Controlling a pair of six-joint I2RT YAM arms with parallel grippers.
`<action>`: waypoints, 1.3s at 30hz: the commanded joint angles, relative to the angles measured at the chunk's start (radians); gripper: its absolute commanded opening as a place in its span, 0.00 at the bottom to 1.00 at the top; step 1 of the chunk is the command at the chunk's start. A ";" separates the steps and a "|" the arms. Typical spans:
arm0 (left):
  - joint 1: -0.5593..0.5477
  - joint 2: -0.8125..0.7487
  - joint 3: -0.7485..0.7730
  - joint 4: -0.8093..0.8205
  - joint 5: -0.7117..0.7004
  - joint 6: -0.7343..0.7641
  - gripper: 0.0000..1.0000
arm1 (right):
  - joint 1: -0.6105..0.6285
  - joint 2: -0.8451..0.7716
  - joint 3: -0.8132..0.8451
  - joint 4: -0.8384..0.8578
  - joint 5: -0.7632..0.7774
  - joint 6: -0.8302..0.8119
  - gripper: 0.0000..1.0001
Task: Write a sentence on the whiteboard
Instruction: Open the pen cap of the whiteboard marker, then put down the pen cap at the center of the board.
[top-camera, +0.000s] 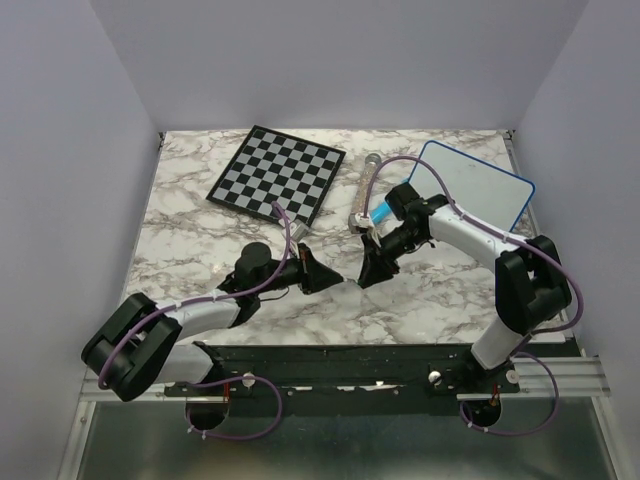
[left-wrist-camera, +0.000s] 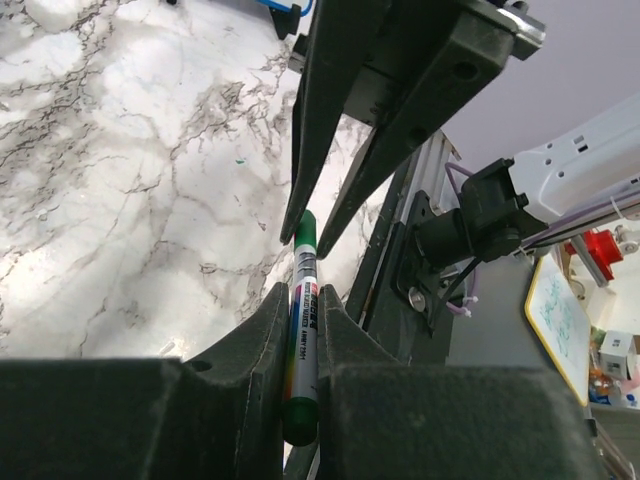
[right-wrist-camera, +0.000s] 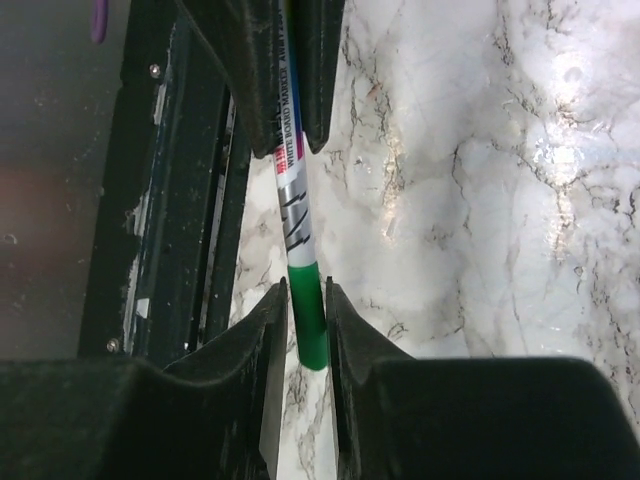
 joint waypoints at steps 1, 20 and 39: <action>0.007 -0.039 -0.004 0.006 -0.045 0.031 0.00 | 0.022 0.029 0.029 -0.062 -0.056 -0.045 0.30; 0.077 -0.340 0.045 -0.365 -0.162 0.234 0.00 | -0.070 0.039 -0.009 -0.135 0.008 -0.202 0.01; 0.103 -0.469 0.460 -1.144 -0.576 0.447 0.00 | -0.123 0.003 -0.167 0.293 0.717 0.202 0.13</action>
